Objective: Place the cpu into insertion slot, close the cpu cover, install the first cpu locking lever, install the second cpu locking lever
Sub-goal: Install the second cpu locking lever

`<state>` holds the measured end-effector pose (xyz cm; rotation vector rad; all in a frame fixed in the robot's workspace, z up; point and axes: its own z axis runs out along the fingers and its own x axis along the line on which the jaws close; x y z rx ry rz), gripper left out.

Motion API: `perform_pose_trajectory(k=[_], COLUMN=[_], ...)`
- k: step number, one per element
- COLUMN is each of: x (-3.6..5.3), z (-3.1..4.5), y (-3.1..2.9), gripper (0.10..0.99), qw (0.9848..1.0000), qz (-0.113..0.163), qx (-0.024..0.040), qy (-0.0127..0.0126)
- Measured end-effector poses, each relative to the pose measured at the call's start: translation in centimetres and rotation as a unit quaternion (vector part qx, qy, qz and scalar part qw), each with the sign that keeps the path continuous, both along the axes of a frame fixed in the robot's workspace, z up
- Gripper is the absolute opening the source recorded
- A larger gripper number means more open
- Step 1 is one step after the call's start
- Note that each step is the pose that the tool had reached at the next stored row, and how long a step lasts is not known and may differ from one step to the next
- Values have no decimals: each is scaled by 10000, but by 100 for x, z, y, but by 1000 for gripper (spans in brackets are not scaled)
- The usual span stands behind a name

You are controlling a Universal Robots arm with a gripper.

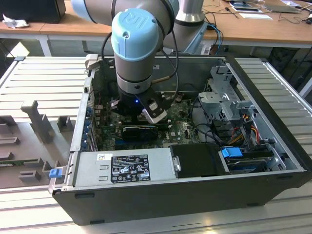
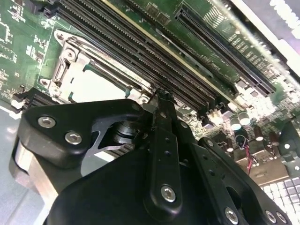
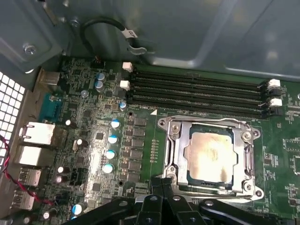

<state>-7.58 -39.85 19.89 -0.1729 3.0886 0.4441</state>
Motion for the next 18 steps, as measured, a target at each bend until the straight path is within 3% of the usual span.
perform_pose_trajectory(k=[2,5,7,15,18], x=[0,-15,-16,-16,-16], z=[-24,-36,-4,272,276], y=[0,1,1,1,2], gripper=[106,106,106,106,106], qw=[9999,9998,9998,9998,9998], qz=[0,0,1,0,0], qx=[103,182,183,181,182], qy=[-2,-2,-2,5,5])
